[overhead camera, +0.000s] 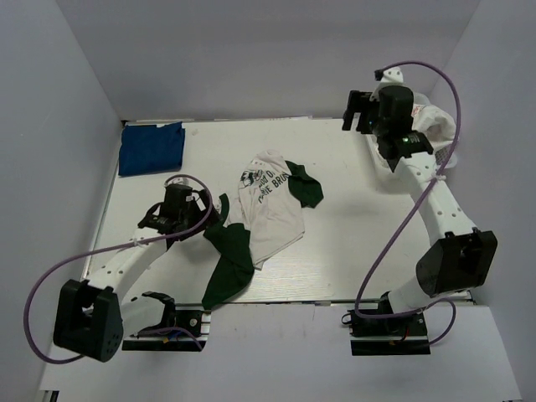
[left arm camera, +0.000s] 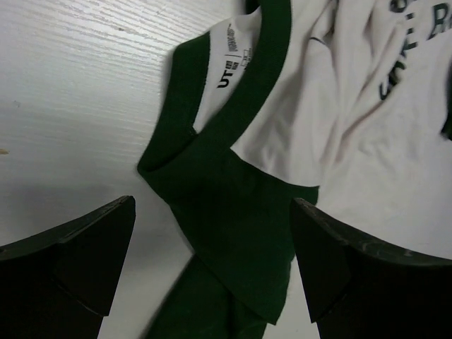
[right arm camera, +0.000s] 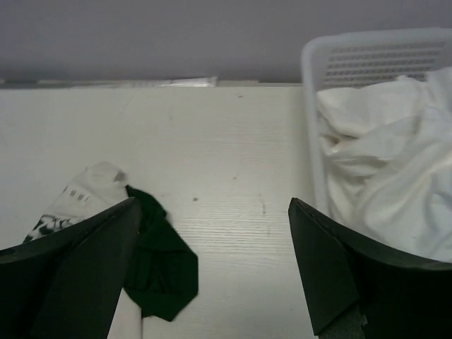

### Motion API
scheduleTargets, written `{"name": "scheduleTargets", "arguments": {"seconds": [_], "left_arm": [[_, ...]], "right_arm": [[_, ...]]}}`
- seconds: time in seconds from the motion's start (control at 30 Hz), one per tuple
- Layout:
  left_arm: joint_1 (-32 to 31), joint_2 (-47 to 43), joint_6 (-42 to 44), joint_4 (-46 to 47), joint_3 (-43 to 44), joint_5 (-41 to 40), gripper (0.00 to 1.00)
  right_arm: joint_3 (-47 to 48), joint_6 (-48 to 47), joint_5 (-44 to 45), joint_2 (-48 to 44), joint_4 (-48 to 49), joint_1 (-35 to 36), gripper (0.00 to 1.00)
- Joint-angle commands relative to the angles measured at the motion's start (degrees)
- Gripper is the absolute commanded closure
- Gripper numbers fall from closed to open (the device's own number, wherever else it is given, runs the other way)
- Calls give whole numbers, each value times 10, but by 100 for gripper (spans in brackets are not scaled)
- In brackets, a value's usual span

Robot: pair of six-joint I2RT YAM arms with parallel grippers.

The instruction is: Fold and stack the t-shirts

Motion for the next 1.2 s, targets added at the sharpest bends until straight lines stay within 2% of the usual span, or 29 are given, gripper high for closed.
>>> {"name": "scheduleTargets", "arguments": {"seconds": [0.0, 0.17, 0.37, 0.43, 0.53, 0.57, 0.63, 0.77, 0.8, 0.83, 0.87, 0.9, 1.0, 1.07, 1.1, 1.17], "left_arm": [[-1, 15, 24, 20, 33, -10, 0], [-1, 46, 24, 46, 12, -26, 0], [-1, 120, 18, 61, 12, -34, 0], [-1, 148, 13, 66, 12, -34, 1], [-1, 168, 13, 72, 12, -41, 5], [-1, 179, 13, 72, 12, -41, 7], [-1, 191, 13, 89, 12, -31, 15], [-20, 226, 13, 132, 4, 14, 42], [-20, 248, 13, 138, 4, 22, 58], [-29, 260, 13, 138, 11, 22, 69], [-35, 269, 13, 129, 28, 16, 85], [-35, 277, 13, 120, 38, 5, 100], [-40, 264, 18, 75, 85, -64, 100], [-40, 215, 24, 49, 125, -125, 100], [-40, 192, 24, 44, 137, -143, 100], [-40, 146, 39, 43, 166, -186, 100]], "right_arm": [[-47, -22, -106, 40, 37, 17, 10], [-60, 8, -143, 126, 37, 65, 10], [-45, -12, -124, 225, 44, 112, 10], [-27, -14, -96, 252, 40, 129, 10], [-20, -16, -6, 287, 49, 142, 10], [-22, -14, 39, 297, 66, 148, 10], [-28, -13, 52, 309, 71, 151, 10], [-33, 15, 63, 331, 82, 156, 16], [-36, 20, 62, 337, 90, 156, 22], [-42, 21, 57, 337, 91, 158, 26], [-45, 24, 58, 333, 102, 159, 36], [-54, 24, 60, 332, 111, 160, 60], [-66, 22, 93, 298, 127, 163, 90], [-71, 14, 115, 250, 138, 163, 93], [-75, 9, 118, 236, 139, 163, 98], [-80, -7, 130, 168, 143, 163, 100]]}}
